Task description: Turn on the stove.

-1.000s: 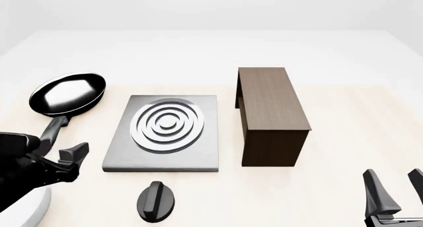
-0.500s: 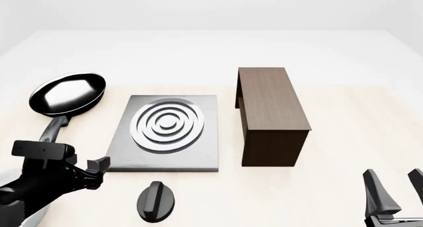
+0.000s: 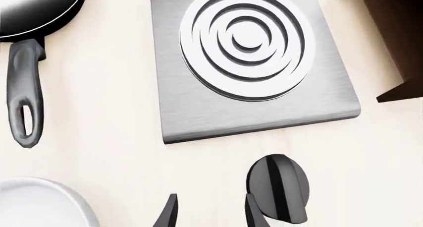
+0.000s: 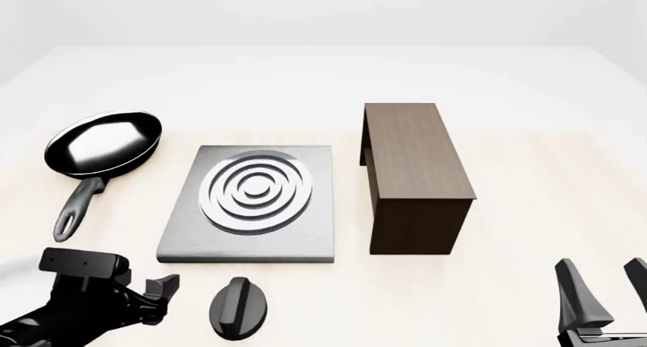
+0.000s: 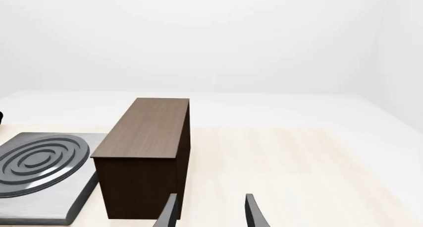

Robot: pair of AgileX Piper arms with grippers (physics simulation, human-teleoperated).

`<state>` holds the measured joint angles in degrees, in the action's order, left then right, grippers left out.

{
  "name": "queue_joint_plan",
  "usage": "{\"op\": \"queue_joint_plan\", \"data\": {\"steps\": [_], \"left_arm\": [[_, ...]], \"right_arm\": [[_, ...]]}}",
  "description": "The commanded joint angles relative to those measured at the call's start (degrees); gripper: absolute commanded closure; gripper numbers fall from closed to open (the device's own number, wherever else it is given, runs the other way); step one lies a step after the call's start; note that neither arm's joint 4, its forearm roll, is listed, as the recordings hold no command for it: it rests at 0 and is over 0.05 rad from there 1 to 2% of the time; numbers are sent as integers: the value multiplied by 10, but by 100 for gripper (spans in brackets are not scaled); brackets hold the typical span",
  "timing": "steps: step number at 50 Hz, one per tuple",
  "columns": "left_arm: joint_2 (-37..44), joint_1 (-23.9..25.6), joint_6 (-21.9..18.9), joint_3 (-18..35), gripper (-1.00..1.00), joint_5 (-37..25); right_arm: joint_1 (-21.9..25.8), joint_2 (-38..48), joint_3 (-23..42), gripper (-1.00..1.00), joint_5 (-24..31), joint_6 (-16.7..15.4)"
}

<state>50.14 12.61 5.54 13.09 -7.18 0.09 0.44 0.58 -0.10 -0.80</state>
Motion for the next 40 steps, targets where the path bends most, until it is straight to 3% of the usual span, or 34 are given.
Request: {"op": "queue_joint_plan", "data": {"steps": [1,17,40], "left_arm": [[45,31,42,-41,-100,76],[157,91,90,-52,-100,170],[203,119,129,-63,-100,211]], "right_arm": [[0,-1,-1,-100,0,1],[0,-1,-1,-100,0,1],[0,-1,-1,-100,0,1]]}}
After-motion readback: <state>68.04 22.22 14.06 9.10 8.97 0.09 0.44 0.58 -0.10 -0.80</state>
